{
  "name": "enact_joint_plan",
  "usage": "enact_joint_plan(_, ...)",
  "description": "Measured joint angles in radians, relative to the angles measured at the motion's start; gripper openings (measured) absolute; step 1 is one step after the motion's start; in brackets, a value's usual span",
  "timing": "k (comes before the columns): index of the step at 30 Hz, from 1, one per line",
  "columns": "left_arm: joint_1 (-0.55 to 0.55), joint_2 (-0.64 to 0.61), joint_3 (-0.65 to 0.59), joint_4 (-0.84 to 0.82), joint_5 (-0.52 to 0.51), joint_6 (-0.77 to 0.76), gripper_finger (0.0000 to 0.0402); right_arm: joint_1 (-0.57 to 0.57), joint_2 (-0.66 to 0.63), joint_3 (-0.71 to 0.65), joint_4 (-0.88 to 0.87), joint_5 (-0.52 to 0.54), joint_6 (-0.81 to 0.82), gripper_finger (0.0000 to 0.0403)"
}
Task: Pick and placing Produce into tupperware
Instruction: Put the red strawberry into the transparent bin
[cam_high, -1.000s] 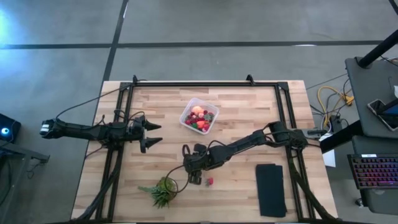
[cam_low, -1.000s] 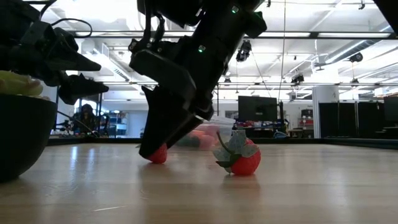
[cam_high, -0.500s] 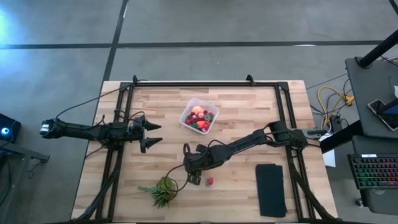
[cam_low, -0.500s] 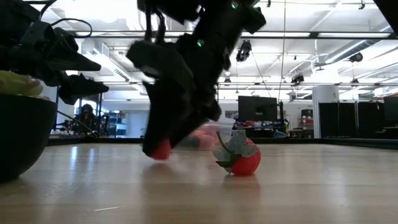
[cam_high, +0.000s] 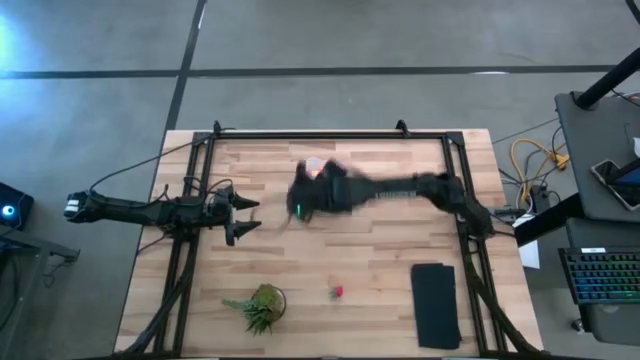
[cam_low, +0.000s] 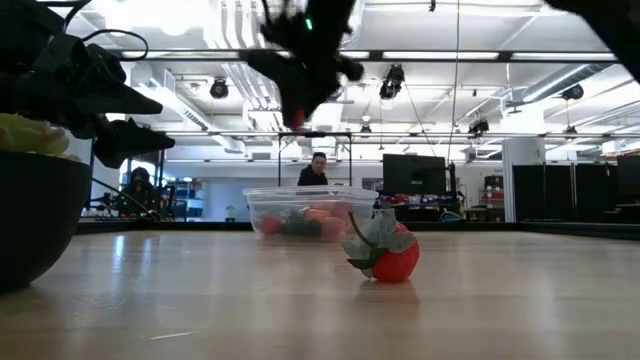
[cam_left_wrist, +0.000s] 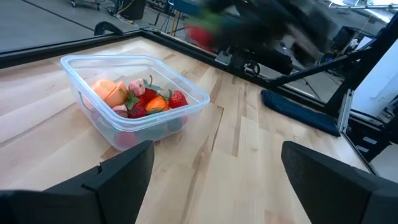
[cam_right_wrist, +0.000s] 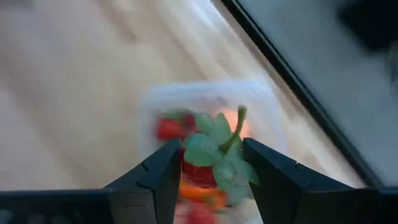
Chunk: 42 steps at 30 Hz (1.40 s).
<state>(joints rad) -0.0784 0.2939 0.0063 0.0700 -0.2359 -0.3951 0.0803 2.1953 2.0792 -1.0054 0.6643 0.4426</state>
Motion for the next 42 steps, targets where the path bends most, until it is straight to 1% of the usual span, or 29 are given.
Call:
enact_joint_plan(2, 0.000, 0.000, 0.000, 0.000, 0.000, 0.000, 0.0338, -0.083, -0.001, 0.026, -0.079, -0.083, 0.047, 0.0167)
enact_joint_plan(3, 0.000, 0.000, 0.000, 0.000, 0.000, 0.000, 0.0338, -0.125, -0.001, 0.027, -0.100, -0.145, 0.059, 0.0168)
enact_joint_plan(6, 0.000, 0.000, 0.000, 0.000, 0.000, 0.000, 0.0338, -0.232, 0.002, 0.006, -0.104, -0.375, 0.051, 0.0171)
enact_joint_plan(8, 0.000, 0.000, 0.000, 0.000, 0.000, 0.000, 0.0338, -0.278, 0.002, -0.018, -0.101, -0.471, 0.047, 0.0174)
enact_joint_plan(9, 0.000, 0.000, 0.000, 0.000, 0.000, 0.000, 0.0338, -0.292, 0.002, -0.030, -0.102, -0.487, 0.040, 0.0177)
enact_joint_plan(12, 0.000, 0.000, 0.000, 0.000, 0.000, 0.000, 0.0338, -0.320, 0.008, -0.052, -0.111, -0.488, 0.013, 0.0189)
enact_joint_plan(15, 0.000, -0.001, 0.000, 0.000, 0.000, 0.000, 0.0338, -0.318, 0.006, -0.055, -0.108, -0.488, 0.008, 0.0204)
enact_joint_plan(18, 0.000, 0.000, 0.000, 0.000, 0.000, 0.000, 0.0338, -0.282, 0.002, -0.055, -0.108, -0.516, -0.003, 0.0216)
enact_joint_plan(20, 0.000, 0.000, 0.000, 0.000, 0.000, 0.000, 0.0338, -0.242, 0.000, -0.055, -0.121, -0.536, -0.037, 0.0222)
enact_joint_plan(26, 0.000, 0.000, 0.000, 0.000, 0.000, 0.000, 0.0338, -0.068, -0.001, -0.066, -0.252, -0.568, -0.050, 0.0238)
enact_joint_plan(28, 0.000, 0.000, 0.000, 0.000, 0.000, 0.000, 0.0338, -0.004, -0.001, -0.079, -0.262, -0.609, -0.060, 0.0243)
enact_joint_plan(30, 0.000, 0.000, 0.000, 0.000, 0.000, 0.000, 0.0338, 0.067, -0.001, -0.094, -0.266, -0.618, -0.101, 0.0246)
enact_joint_plan(33, 0.000, 0.000, 0.000, 0.000, 0.000, 0.000, 0.0338, 0.173, -0.001, -0.117, -0.263, -0.616, -0.178, 0.0246)
enact_joint_plan(35, 0.000, 0.000, 0.000, 0.000, 0.000, 0.000, 0.0338, 0.232, -0.003, -0.144, -0.255, -0.616, -0.196, 0.0242)
enact_joint_plan(38, 0.000, 0.000, 0.000, 0.000, 0.000, 0.000, 0.0338, 0.295, -0.011, -0.206, -0.240, -0.599, -0.185, 0.0237)
enact_joint_plan(42, 0.000, 0.000, 0.000, 0.000, 0.000, 0.000, 0.0338, 0.355, -0.036, -0.305, -0.126, -0.592, -0.151, 0.0233)
